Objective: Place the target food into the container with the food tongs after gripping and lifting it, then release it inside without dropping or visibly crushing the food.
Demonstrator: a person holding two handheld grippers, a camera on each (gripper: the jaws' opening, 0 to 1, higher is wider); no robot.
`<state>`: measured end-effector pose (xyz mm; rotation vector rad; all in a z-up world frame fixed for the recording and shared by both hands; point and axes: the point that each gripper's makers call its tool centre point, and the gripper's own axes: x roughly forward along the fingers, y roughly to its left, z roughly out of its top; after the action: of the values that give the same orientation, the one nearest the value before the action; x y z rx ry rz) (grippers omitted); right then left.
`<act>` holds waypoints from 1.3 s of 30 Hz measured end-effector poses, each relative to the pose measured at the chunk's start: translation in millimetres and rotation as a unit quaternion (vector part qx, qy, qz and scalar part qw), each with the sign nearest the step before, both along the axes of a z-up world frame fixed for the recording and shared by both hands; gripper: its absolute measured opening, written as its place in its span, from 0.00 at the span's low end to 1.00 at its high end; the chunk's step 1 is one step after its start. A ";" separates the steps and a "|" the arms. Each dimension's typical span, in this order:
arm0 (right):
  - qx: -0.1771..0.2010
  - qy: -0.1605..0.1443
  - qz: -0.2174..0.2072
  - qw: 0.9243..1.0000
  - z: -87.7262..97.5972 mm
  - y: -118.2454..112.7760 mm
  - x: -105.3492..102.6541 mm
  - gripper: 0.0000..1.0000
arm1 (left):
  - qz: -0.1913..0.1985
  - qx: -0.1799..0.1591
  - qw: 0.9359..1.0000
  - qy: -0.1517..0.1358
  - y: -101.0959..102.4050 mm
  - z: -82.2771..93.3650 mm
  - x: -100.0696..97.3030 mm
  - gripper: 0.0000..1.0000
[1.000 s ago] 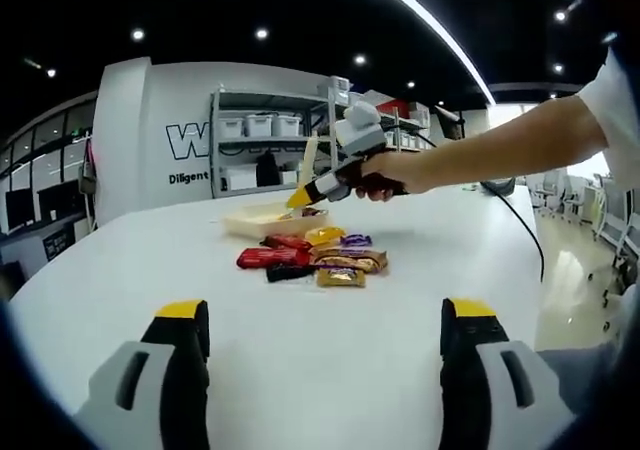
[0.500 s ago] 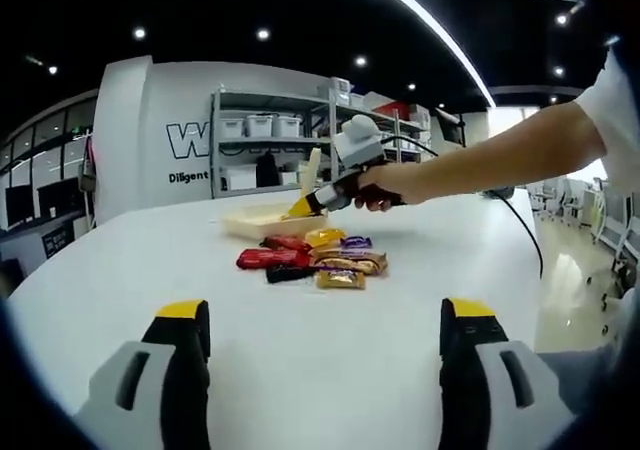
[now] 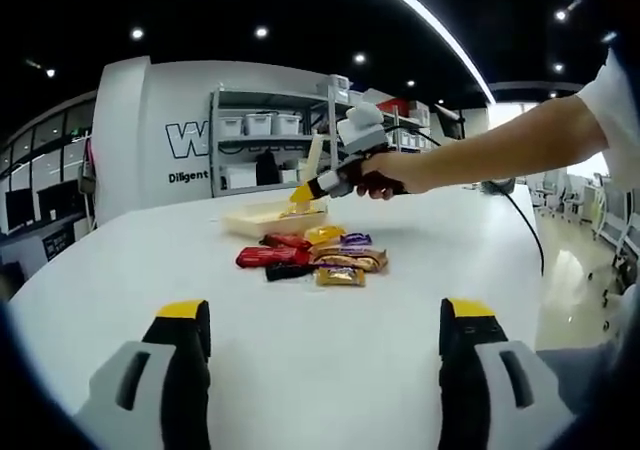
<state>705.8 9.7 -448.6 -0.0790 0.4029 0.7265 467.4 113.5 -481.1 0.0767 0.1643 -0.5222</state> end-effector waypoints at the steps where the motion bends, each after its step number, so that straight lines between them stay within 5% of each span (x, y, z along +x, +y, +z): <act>1: -0.001 -0.001 0.001 1.000 0.5 -0.9 -1.0 0.17 | 0.000 -0.001 1.000 0.000 0.0 0.3 -0.2 0.94; 25: 0.019 -0.014 0.023 0.999 33.5 -37.7 -48.0 0.18 | -0.001 -0.024 1.000 -0.004 -2.4 7.3 -1.1 0.96; 31: 0.013 -0.006 0.048 0.999 27.5 -35.1 -70.1 0.18 | -0.003 -0.022 1.000 -0.020 -3.2 11.3 -1.0 0.95; 39: 0.019 0.002 0.049 0.999 23.7 -37.6 -77.8 0.18 | 0.000 -0.034 0.999 -0.007 -1.6 10.2 0.6 0.98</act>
<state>628.0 -27.9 -424.9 -0.0621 0.3906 0.8316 468.0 111.9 -471.0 0.0147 0.1335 -0.5259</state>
